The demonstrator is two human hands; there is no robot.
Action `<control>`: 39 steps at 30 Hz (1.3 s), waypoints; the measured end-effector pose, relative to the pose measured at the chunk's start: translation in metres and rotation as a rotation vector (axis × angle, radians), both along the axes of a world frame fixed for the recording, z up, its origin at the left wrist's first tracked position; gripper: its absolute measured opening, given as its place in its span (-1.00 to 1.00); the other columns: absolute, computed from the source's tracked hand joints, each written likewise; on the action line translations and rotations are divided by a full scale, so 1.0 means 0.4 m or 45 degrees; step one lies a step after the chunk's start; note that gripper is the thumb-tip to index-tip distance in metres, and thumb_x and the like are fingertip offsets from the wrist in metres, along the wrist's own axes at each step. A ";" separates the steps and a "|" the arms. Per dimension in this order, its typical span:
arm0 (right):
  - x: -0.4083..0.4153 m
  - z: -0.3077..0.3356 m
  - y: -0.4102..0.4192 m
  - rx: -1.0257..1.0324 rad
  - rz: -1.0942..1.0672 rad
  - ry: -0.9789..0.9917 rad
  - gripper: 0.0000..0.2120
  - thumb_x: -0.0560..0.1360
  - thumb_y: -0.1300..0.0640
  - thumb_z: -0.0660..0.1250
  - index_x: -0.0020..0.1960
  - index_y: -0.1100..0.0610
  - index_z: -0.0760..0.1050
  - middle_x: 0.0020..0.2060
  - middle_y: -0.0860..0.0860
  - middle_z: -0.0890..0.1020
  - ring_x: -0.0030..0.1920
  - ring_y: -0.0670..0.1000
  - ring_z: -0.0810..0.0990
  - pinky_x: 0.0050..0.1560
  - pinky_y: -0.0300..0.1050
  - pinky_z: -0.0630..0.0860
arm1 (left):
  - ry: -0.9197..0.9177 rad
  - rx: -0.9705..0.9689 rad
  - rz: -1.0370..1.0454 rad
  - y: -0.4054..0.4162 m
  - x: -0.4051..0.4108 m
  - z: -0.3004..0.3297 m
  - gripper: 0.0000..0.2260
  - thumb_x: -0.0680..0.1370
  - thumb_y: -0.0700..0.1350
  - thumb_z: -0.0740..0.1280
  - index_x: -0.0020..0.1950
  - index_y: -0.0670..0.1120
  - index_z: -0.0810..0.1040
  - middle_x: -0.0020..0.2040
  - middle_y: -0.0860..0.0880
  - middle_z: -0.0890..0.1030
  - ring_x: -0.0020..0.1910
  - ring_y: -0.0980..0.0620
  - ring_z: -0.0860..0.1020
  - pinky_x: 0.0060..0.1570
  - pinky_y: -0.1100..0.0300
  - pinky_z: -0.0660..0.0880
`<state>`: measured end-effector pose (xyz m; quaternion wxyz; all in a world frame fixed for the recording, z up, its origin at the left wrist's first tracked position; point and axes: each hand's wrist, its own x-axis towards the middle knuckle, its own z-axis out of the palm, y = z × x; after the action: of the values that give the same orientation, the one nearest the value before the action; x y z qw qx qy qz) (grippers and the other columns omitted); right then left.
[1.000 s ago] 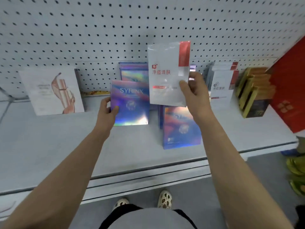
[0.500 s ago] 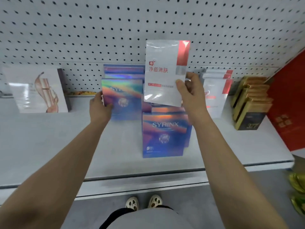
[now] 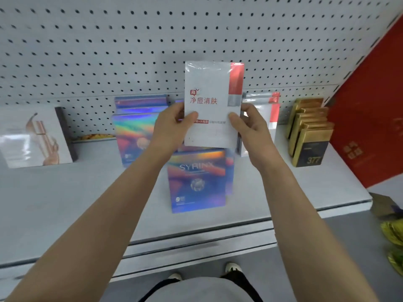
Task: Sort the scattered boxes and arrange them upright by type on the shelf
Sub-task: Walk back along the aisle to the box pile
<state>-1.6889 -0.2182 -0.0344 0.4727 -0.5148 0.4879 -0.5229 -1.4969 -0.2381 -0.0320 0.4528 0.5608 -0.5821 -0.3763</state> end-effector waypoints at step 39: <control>-0.433 -0.127 -0.252 -0.267 0.034 1.264 -0.60 0.45 0.18 0.48 0.25 0.08 0.48 0.25 0.07 0.43 0.29 0.10 0.41 0.26 0.00 0.46 | -0.374 0.316 -0.006 0.016 -0.511 -0.299 -0.44 0.55 -0.23 0.32 0.49 0.01 0.19 0.38 0.00 0.41 0.33 0.01 0.42 0.31 0.11 0.42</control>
<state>-1.8620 -0.3189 -0.0852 0.1362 -0.7522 0.5919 -0.2554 -1.7013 -0.2316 -0.1514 0.2895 0.6599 -0.5923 -0.3604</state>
